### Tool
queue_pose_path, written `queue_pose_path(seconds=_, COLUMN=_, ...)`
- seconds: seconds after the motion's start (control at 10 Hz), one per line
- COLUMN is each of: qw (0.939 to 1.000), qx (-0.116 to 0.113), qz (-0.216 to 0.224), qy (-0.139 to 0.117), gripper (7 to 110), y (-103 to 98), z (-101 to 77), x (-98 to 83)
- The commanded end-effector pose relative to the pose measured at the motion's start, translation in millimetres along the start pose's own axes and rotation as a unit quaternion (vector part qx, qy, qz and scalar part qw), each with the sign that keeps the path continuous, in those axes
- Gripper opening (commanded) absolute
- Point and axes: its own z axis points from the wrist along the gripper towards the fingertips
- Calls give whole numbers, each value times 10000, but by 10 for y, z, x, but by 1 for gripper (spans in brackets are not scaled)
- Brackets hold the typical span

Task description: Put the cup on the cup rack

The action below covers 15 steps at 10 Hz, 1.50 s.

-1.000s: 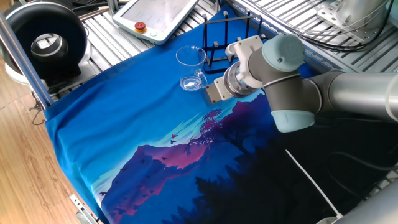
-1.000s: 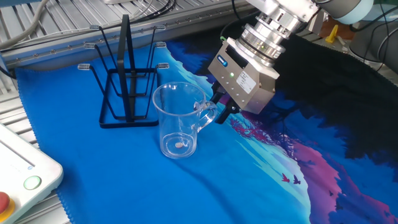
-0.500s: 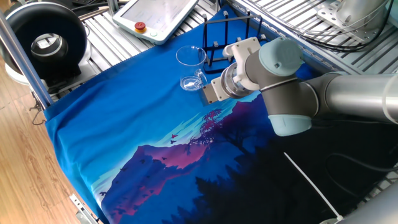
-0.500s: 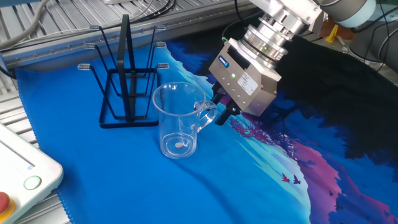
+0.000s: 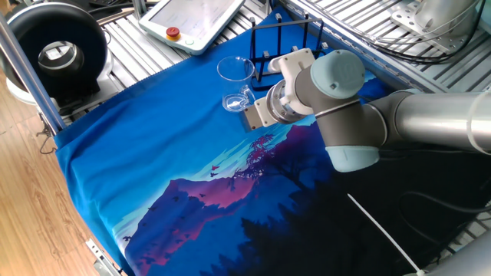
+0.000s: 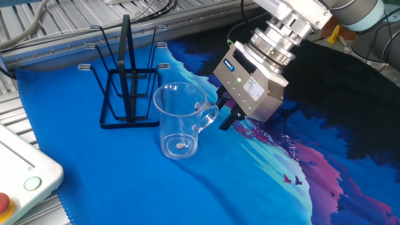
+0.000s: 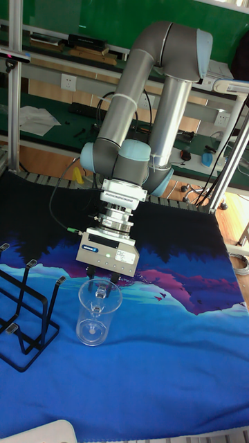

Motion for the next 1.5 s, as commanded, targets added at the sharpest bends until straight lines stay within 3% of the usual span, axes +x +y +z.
queue_pose_path(seconds=0.0, qw=9999, qx=-63, qz=54, qy=-72, gripper=44, y=51, z=-4, x=-40)
queue_pose_path(seconds=0.1, qw=9998, qx=-172, qz=61, qy=-94, gripper=44, y=121, z=-6, x=-66)
queue_pose_path(seconds=1.2, qw=9997, qx=-180, qz=92, qy=-123, gripper=44, y=81, z=11, x=-92)
queue_pose_path(seconds=1.4, qw=9992, qx=-295, qz=5, qy=-279, gripper=44, y=137, z=-1, x=-169)
